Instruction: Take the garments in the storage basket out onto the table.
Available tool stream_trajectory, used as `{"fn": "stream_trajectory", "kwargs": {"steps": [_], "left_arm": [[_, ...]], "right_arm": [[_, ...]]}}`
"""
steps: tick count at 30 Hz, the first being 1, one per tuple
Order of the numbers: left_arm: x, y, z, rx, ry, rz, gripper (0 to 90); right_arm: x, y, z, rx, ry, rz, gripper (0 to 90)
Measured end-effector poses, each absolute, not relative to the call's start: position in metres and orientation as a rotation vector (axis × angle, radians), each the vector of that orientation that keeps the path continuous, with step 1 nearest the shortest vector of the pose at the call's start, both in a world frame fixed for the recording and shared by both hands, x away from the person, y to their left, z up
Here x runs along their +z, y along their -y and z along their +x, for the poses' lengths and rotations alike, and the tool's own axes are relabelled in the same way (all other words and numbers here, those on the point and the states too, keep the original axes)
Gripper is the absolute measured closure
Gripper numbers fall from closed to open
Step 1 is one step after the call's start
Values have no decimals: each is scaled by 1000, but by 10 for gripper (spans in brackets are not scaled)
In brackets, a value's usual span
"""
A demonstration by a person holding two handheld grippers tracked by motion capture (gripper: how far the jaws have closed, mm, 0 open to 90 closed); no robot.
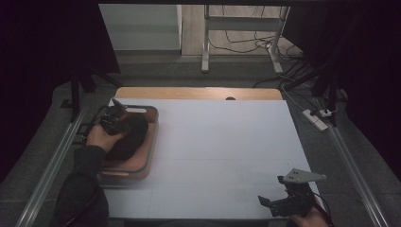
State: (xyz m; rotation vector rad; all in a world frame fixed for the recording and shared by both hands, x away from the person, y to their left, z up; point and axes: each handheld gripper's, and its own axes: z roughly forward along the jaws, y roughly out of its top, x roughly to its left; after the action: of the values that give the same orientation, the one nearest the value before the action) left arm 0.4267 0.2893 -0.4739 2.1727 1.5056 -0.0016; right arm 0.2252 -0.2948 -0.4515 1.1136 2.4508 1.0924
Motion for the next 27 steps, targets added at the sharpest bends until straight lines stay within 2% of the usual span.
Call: {"fn": "stream_trajectory", "kwargs": {"steps": [27], "left_arm": [[-402,-284,394,130,-1297,2038,533]], "right_arm": [[-451,296,225,1096,-2441,1122,0]]}}
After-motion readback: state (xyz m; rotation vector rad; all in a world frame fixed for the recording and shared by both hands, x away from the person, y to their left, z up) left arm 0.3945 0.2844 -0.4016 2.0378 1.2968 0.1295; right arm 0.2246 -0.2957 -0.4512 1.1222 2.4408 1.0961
